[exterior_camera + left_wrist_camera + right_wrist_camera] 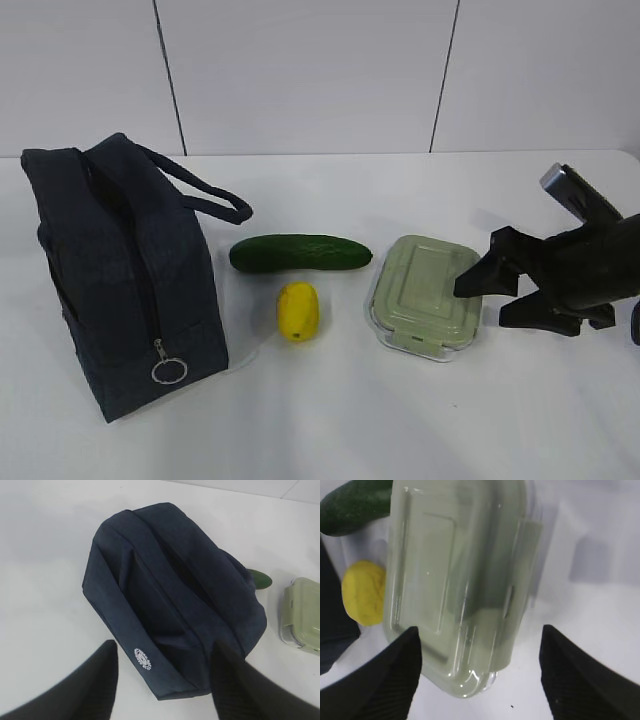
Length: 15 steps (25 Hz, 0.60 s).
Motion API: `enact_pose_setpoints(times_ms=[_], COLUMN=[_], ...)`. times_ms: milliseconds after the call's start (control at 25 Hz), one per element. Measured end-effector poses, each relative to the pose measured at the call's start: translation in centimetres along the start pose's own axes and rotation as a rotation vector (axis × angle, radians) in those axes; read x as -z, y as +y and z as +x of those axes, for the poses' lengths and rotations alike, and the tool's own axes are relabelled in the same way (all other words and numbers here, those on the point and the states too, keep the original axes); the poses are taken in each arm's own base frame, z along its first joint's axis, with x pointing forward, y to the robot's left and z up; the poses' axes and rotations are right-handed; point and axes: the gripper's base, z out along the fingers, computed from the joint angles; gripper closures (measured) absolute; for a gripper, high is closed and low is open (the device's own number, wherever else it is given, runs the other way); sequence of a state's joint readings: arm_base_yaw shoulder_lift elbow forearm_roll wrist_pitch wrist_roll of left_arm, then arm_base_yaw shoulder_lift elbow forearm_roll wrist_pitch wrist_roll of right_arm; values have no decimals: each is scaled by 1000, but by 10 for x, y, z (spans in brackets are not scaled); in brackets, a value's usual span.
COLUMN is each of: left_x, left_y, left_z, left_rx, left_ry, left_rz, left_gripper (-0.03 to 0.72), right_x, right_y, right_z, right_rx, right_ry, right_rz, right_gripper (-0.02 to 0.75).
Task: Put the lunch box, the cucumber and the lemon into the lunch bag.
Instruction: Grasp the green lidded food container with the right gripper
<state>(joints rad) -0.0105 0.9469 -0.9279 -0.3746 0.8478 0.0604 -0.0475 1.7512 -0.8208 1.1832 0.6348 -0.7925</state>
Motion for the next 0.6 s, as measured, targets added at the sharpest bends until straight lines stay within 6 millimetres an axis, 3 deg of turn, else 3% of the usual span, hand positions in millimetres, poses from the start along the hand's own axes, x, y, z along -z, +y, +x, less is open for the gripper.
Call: enact_pose_setpoints(times_ms=[360,600], left_x=[-3,-5], left_y=[0,1], left_z=[-1,-1], left_rx=[6,8], left_ry=[8,11], left_rz=[1,1], left_gripper=[265,265], right_x=[-8,-15], right_y=[-25,-26], right_z=[-7,-6], right_rx=[-57,-31], right_ry=[-43,-35], right_rz=[-86,-161], right_gripper=[182,181])
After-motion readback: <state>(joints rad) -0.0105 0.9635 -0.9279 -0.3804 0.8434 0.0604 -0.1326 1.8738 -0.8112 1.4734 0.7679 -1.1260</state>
